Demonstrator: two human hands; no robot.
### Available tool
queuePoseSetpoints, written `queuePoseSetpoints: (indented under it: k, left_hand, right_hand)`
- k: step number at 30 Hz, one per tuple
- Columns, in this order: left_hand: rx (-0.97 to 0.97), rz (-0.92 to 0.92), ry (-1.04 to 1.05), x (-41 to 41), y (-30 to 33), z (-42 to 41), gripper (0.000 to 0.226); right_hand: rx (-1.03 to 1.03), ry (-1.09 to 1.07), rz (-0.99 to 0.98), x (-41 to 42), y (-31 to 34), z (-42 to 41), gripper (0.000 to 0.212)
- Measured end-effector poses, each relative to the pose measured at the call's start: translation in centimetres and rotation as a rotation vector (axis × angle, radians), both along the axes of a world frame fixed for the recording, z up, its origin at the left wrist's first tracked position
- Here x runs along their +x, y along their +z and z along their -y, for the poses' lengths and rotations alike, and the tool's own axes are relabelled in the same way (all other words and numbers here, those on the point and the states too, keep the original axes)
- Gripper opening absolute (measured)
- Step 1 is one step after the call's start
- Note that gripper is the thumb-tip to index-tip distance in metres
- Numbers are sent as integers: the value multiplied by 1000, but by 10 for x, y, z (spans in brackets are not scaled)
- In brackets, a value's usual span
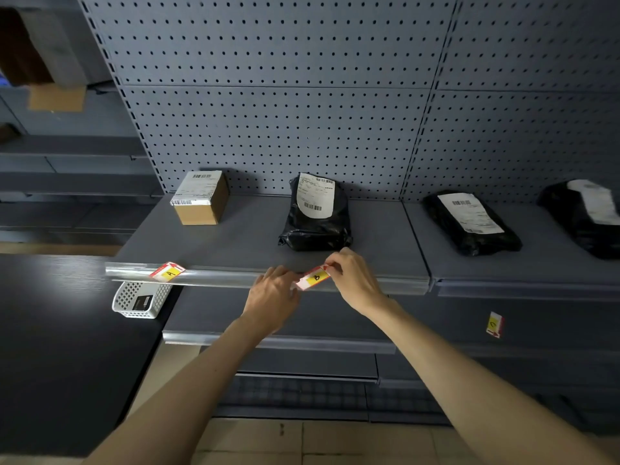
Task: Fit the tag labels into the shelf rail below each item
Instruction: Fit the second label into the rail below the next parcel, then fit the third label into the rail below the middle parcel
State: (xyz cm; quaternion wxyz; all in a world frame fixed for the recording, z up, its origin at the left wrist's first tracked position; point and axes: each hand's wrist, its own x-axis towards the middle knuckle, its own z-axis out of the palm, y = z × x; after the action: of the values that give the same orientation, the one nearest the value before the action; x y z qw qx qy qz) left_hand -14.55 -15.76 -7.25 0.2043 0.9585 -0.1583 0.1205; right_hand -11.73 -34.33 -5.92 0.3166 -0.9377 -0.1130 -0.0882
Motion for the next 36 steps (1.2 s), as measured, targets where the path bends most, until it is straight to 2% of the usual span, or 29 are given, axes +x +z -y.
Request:
queuePoseSetpoints:
  k: [3, 5, 7, 13, 17, 23, 30, 36]
  left_hand:
    - [-30, 23, -10, -4, 9, 7, 16]
    - [-61, 27, -37, -9, 16, 18, 7]
    - [-96, -14, -68, -14, 24, 34, 7]
    - [-122, -41, -202, -27, 33, 103, 10]
    - [-108, -151, -276, -27, 26, 155, 8]
    - [-60, -280, -276, -27, -11, 252, 13]
    - [-32, -372, -136, -18, -76, 373, 13]
    - [-87, -572, -11, 5, -135, 458, 19]
  right_hand:
    - [8, -23, 50, -13, 6, 11, 24]
    - [-25, -34, 87, -24, 8, 25, 21]
    - [-78, -36, 101, -35, 9, 41, 17]
    - [-144, -123, 88, -66, 2, 103, 24]
    - [-158, -204, 55, -84, -6, 163, 28]
    - [-167, -357, -67, -97, -39, 276, 28]
    - [-156, -441, -226, -82, -99, 410, 27]
    - [-92, -474, -334, -63, -161, 473, 33]
